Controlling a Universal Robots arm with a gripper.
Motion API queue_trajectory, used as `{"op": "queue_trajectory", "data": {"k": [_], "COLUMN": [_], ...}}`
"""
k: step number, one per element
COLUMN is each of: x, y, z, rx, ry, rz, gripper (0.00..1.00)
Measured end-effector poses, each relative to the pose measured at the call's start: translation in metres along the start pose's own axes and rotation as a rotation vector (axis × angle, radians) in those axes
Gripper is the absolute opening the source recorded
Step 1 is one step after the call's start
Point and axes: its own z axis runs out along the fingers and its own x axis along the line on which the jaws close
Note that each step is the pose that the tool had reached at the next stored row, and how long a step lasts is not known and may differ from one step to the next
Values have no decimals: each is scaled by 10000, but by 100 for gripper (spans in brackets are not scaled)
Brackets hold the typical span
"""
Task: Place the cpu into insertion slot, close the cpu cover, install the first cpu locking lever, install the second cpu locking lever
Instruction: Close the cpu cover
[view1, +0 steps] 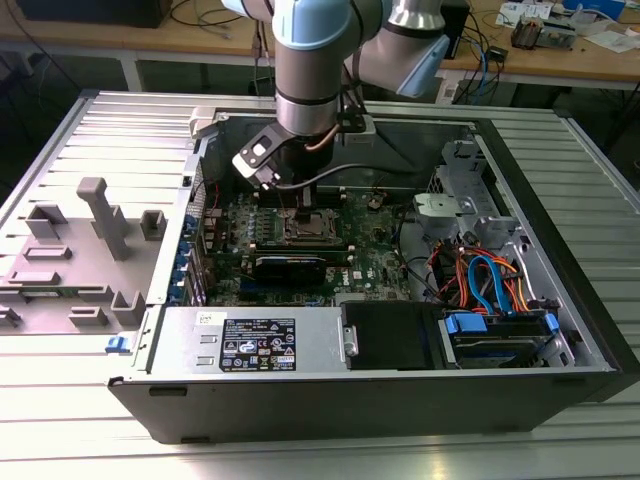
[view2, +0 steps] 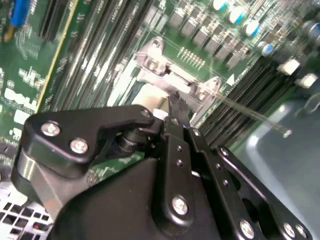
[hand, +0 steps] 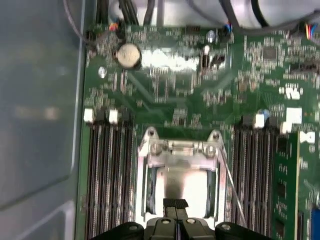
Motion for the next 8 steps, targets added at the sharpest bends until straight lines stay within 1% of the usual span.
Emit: {"op": "queue_trajectory", "data": {"k": [1,2,3,6,8], "x": [-2,-4,-5,-5,-6], "y": [54,85,100,101,115], "z": [2,2,2,2,2], "rx": [0,0,1,0,0], "ry": [1,0,-1,-1,0], "rz": [1,0,-2,1,0], "gripper": [11,11,11,11,11]}}
